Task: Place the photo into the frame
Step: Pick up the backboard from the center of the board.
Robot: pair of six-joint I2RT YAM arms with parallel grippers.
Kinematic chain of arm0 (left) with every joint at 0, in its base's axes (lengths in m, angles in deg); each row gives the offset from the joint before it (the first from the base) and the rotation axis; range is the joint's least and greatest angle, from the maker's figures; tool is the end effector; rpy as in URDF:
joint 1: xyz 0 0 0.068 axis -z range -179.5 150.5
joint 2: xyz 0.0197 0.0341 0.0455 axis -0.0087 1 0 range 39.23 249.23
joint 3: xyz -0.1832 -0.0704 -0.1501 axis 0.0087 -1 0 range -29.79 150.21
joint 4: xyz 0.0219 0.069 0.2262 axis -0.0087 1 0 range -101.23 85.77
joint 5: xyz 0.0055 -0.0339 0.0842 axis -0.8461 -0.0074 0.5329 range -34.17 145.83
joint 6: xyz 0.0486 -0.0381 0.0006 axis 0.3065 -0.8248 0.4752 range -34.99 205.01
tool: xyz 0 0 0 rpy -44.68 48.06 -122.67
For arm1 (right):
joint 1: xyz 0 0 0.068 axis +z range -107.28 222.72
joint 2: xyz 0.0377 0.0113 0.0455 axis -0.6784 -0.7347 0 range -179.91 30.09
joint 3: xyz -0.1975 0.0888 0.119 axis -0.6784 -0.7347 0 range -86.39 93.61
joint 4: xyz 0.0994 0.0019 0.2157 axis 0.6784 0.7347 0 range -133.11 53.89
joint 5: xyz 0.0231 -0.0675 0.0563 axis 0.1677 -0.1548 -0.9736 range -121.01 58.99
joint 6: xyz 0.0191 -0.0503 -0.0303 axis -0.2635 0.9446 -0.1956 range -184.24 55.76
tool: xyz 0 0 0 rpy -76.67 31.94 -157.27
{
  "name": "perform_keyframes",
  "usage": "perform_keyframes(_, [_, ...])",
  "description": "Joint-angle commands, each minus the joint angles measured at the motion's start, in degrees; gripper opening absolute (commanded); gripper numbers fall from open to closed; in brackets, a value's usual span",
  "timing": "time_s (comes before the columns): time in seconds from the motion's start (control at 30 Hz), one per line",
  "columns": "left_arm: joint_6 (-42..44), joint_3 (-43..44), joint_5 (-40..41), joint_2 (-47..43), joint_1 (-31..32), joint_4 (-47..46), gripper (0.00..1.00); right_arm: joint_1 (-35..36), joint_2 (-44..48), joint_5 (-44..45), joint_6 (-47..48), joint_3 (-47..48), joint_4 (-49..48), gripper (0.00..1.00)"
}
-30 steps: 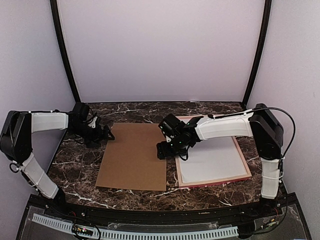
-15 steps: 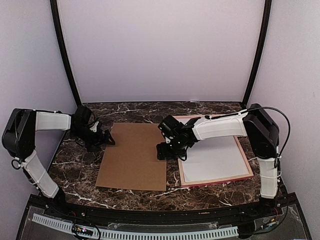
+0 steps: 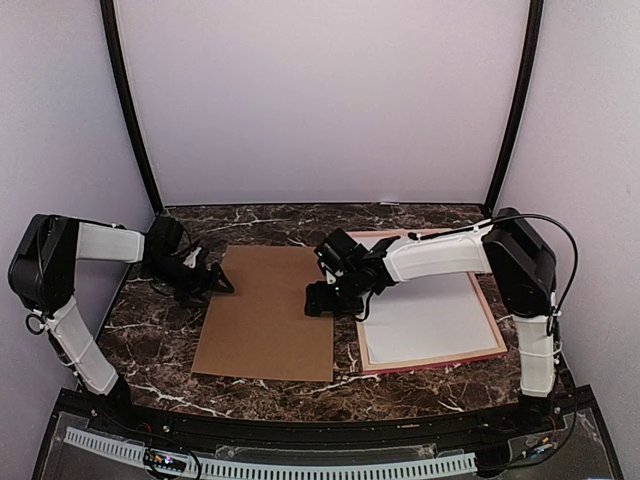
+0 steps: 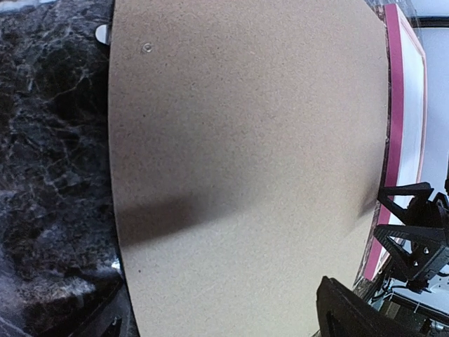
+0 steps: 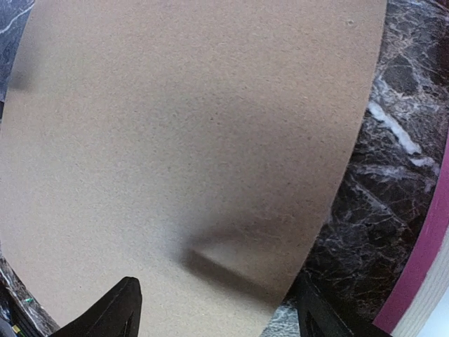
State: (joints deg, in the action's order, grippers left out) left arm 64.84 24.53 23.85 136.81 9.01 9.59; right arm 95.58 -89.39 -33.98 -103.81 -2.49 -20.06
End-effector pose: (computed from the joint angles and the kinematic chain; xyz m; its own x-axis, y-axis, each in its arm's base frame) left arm 0.2947 -0.0690 0.1400 -0.9572 -0.1524 -0.2462 0.0262 0.8011 -0.5980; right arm 0.2473 0.3306 0.1384 -0.9148 -0.1543 -0.3732 -0.2978 0.8818 0.3657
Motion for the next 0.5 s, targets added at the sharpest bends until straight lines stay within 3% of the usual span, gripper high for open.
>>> perform_keyframes(0.0, [-0.45, -2.47, -5.7, 0.58, -0.07, -0.42, 0.94, 0.31, -0.55, -2.74, -1.87, -1.75, -4.49, 0.77])
perform_keyframes(0.47, [-0.99, -3.49, -18.73, -8.42, -0.1, -6.77, 0.81, 0.31, 0.49, -3.99, -3.04, -6.06, -7.44, 0.76])
